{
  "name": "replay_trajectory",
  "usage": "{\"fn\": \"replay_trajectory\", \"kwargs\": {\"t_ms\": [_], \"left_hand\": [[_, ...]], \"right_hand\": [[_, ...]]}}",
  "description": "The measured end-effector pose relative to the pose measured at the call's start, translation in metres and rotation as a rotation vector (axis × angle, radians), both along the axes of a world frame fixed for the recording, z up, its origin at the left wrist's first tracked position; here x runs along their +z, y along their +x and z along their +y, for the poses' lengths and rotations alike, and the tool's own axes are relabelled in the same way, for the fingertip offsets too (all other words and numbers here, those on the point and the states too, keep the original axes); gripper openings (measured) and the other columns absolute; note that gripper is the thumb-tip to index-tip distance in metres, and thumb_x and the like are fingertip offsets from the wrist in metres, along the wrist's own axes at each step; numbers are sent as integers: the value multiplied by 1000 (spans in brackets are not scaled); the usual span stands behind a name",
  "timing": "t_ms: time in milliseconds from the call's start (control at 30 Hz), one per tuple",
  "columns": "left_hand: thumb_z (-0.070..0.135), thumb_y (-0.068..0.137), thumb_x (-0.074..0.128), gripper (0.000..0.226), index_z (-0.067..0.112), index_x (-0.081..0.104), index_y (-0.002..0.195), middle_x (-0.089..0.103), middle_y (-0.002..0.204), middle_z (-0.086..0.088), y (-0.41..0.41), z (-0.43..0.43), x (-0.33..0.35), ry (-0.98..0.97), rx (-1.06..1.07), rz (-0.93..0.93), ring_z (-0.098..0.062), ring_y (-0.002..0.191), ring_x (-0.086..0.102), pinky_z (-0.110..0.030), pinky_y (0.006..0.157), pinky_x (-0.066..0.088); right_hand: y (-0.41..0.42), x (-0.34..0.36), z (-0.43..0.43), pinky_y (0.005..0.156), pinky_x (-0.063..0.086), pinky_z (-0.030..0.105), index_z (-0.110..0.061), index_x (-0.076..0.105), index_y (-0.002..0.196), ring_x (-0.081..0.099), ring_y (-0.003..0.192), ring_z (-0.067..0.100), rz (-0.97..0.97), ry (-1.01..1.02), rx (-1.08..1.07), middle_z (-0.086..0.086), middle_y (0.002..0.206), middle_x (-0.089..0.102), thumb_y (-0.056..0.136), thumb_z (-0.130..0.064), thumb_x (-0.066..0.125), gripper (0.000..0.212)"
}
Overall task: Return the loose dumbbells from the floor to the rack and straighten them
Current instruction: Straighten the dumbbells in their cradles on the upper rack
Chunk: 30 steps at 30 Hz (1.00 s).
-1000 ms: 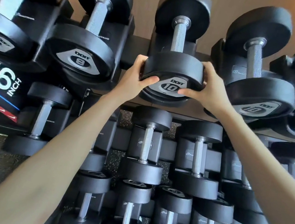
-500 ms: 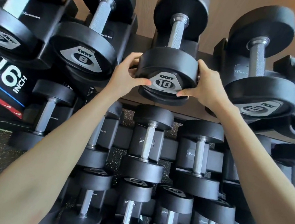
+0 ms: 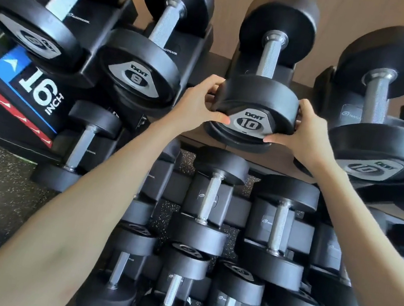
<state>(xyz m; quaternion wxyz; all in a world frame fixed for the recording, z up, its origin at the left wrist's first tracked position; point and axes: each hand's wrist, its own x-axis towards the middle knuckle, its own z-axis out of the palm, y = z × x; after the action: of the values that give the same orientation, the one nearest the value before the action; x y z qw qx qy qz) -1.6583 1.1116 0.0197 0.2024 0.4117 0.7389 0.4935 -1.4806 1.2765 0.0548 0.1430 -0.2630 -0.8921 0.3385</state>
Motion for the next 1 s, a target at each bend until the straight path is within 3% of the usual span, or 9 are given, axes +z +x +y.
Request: {"fn": "replay_trajectory", "kwargs": {"t_ms": [133,233,367,567,667,800,933,1000], "left_hand": [[13,70,81,62,11,48,122,58,111,-1,6,-7,10,-45,45,60,-12,95,58,-9,79,47],[18,74,79,62,17,49,128,57,120,2,9,-25,21,-49,71,211,-11,109,55,-25,93,49],[23,79,74,61,16,47,133,52,133,-1,12,-56,37,-63,45,460,-14,123,46,-31,104,37],[21,80,72,52,11,53,127,54,129,-7,-19,-116,43,-75,198,707,-23,126,42,-21,107,24],[22,78,71,56,10,52,129,52,132,-9,-50,-144,45,-95,235,780,-24,128,41,-20,110,20],[18,77,75,61,10,49,132,48,134,-9,-92,-164,47,-109,224,717,-24,125,43,-26,108,27],[16,76,77,71,14,42,138,43,137,-7,-123,-167,44,-107,110,578,-18,127,41,-24,107,28],[17,77,76,74,20,39,141,42,138,-3,-136,-167,40,-101,55,516,-15,128,41,-33,109,34]], "right_hand": [[6,-6,-9,94,47,37,-11,43,125,56,107,17,113,-117,20,-3,115,55,59,-20,87,80],[10,-2,-15,103,41,39,-17,41,133,48,121,14,236,-110,48,-3,131,50,61,-32,85,86],[8,19,-31,106,38,34,-14,43,133,45,124,9,316,1,93,-5,132,49,67,-36,80,78],[-13,38,-68,105,36,25,-14,47,130,46,120,9,325,98,186,-5,127,52,73,-23,78,66],[-26,35,-85,103,27,9,-11,46,131,41,121,5,296,155,213,1,131,51,74,-21,76,65],[-51,27,-108,101,23,3,-7,47,130,37,118,-3,318,225,214,1,130,51,77,-23,74,62],[-91,12,-141,104,27,11,-6,45,131,40,120,3,257,188,223,6,132,50,76,-24,75,65],[-111,5,-154,105,30,18,-6,44,132,43,122,10,217,156,199,7,133,49,76,-23,75,66]]}}
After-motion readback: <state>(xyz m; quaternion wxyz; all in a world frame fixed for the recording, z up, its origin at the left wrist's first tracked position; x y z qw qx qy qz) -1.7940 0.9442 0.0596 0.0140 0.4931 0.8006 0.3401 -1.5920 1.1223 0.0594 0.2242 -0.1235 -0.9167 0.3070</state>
